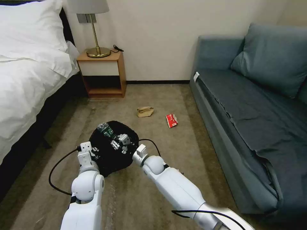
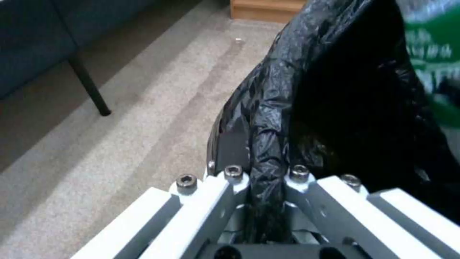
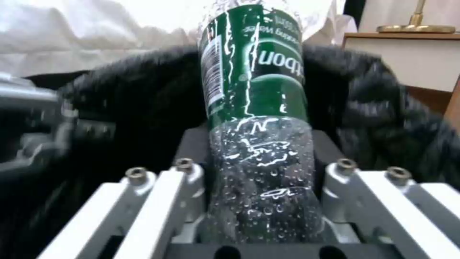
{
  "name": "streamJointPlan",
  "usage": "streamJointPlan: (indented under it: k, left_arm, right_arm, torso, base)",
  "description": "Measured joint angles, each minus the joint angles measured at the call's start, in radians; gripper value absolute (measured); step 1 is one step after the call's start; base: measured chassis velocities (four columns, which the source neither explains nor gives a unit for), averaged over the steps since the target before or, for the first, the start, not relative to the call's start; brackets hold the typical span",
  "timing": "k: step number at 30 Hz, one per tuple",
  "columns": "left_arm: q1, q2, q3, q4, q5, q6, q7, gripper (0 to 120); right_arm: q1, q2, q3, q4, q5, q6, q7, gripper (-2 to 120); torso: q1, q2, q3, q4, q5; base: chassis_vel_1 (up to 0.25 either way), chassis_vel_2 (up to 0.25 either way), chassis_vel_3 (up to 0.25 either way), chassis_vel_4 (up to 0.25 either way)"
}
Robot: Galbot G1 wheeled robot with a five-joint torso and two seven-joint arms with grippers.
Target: Pick up the trash bin, then pick up the garbage on the floor and place it into the trash bin.
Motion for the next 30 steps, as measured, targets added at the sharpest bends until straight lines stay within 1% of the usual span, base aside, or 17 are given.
streamJointPlan:
  k: [1, 2, 4, 5, 7, 8, 10, 11, 13, 14, 16, 23, 25, 26, 28, 29, 30]
  left_arm:
    - [0.004, 0.001, -0.005, -0.003, 0.000, 0.000, 0.000, 1]
    - [0.004, 0.001, -0.005, -0.003, 0.000, 0.000, 0.000, 1]
    - [0.008, 0.001, -0.009, -0.005, -0.001, 0.000, 0.000, 1]
    - [0.008, 0.001, -0.009, -0.005, -0.001, 0.000, 0.000, 1]
    - [0.007, 0.001, -0.010, -0.005, -0.001, 0.000, 0.000, 1]
    - [0.007, 0.001, -0.010, -0.005, -0.001, 0.000, 0.000, 1]
    - [0.005, 0.000, -0.010, -0.005, -0.002, 0.000, 0.000, 1]
    - [0.005, 0.000, -0.010, -0.005, -0.002, 0.000, 0.000, 1]
    - [0.003, 0.000, -0.009, -0.004, -0.002, 0.000, 0.000, 1]
    - [0.003, 0.000, -0.009, -0.004, -0.002, 0.000, 0.000, 1]
    - [0.000, 0.000, -0.010, -0.001, -0.002, 0.000, 0.000, 1]
    - [-0.004, 0.005, -0.017, 0.004, -0.006, -0.001, 0.000, 1]
    - [-0.007, 0.007, -0.022, 0.005, -0.011, -0.001, 0.000, 1]
    - [-0.007, 0.007, -0.022, 0.005, -0.011, -0.001, 0.000, 1]
    - [-0.008, 0.012, -0.024, 0.007, -0.017, -0.001, 0.001, 1]
    - [-0.008, 0.012, -0.024, 0.007, -0.017, -0.001, 0.001, 1]
    - [-0.009, 0.014, -0.026, 0.009, -0.019, -0.001, -0.001, 1]
  right_arm:
    - [-0.003, -0.004, 0.001, 0.006, -0.002, -0.002, -0.006, 44]
    - [-0.003, -0.004, 0.001, 0.006, -0.002, -0.002, -0.006, 44]
    - [-0.005, -0.011, 0.003, 0.022, -0.003, -0.009, -0.017, 55]
    - [-0.005, -0.011, 0.003, 0.022, -0.003, -0.009, -0.017, 55]
    - [-0.007, -0.017, 0.004, 0.033, -0.003, -0.012, -0.023, 65]
    - [-0.007, -0.017, 0.004, 0.033, -0.003, -0.012, -0.023, 65]
    - [-0.012, -0.019, 0.009, 0.045, -0.004, -0.017, -0.029, 77]
    - [-0.012, -0.019, 0.009, 0.045, -0.004, -0.017, -0.029, 77]
    - [-0.016, -0.020, 0.013, 0.049, -0.006, -0.017, -0.032, 87]
    - [-0.016, -0.020, 0.013, 0.049, -0.006, -0.017, -0.032, 87]
    - [-0.021, -0.025, 0.019, 0.058, -0.013, -0.018, -0.038, 98]
    - [0.001, -0.041, 0.079, 0.108, -0.004, -0.032, -0.036, 100]
    - [0.024, -0.068, 0.139, 0.141, 0.000, -0.053, -0.033, 100]
    - [0.024, -0.068, 0.139, 0.141, 0.000, -0.053, -0.033, 100]
    - [0.038, -0.101, 0.191, 0.150, -0.027, -0.077, -0.034, 100]
    - [0.038, -0.101, 0.191, 0.150, -0.027, -0.077, -0.034, 100]
    - [0.040, -0.121, 0.211, 0.147, -0.048, -0.088, -0.045, 100]
  torso:
    - [0.000, 0.000, 0.000, 0.0000, 0.0000]
    - [0.000, 0.000, 0.000, 0.0000, 0.0000]
    - [0.000, 0.000, 0.000, 0.0001, 0.0000]
    - [0.000, 0.000, 0.000, 0.0001, 0.0000]
    - [0.000, 0.000, 0.000, 0.0000, 0.0000]
    - [0.000, 0.000, 0.000, 0.0000, 0.0000]
    - [0.000, 0.000, 0.000, 0.0000, 0.0000]
    - [0.000, 0.000, 0.000, 0.0000, 0.0000]
    - [0.000, 0.000, 0.000, 0.0000, 0.0001]
    - [0.000, 0.000, 0.000, 0.0000, 0.0001]
    - [0.000, 0.000, 0.000, 0.0000, 0.0001]
    - [0.000, 0.000, 0.000, 0.0001, 0.0001]
    - [0.000, 0.000, 0.000, 0.0002, 0.0002]
    - [0.000, 0.000, 0.000, 0.0002, 0.0002]
    - [0.000, 0.000, 0.000, 0.0000, 0.0002]
    - [0.000, 0.000, 0.000, 0.0000, 0.0002]
    - [0.000, 0.000, 0.000, -0.0001, 0.0001]
  base:
    - [0.000, 0.000, 0.000, 0.000]
    - [0.000, 0.000, 0.000, 0.000]
    - [0.000, 0.000, 0.000, 0.000]
    - [0.000, 0.000, 0.000, 0.000]
    - [0.000, 0.000, 0.000, 0.000]
    - [0.000, 0.000, 0.000, 0.000]
    - [0.000, 0.000, 0.000, 0.000]
    - [0.000, 0.000, 0.000, 0.000]
    - [0.000, 0.000, 0.000, 0.000]
    - [0.000, 0.000, 0.000, 0.000]
    - [0.000, 0.000, 0.000, 0.000]
    - [0.000, 0.000, 0.000, 0.000]
    - [0.000, 0.000, 0.000, 0.000]
    - [0.000, 0.000, 0.000, 0.000]
    - [0.000, 0.000, 0.000, 0.000]
    - [0.000, 0.000, 0.000, 0.000]
    - [0.000, 0.000, 0.000, 0.000]
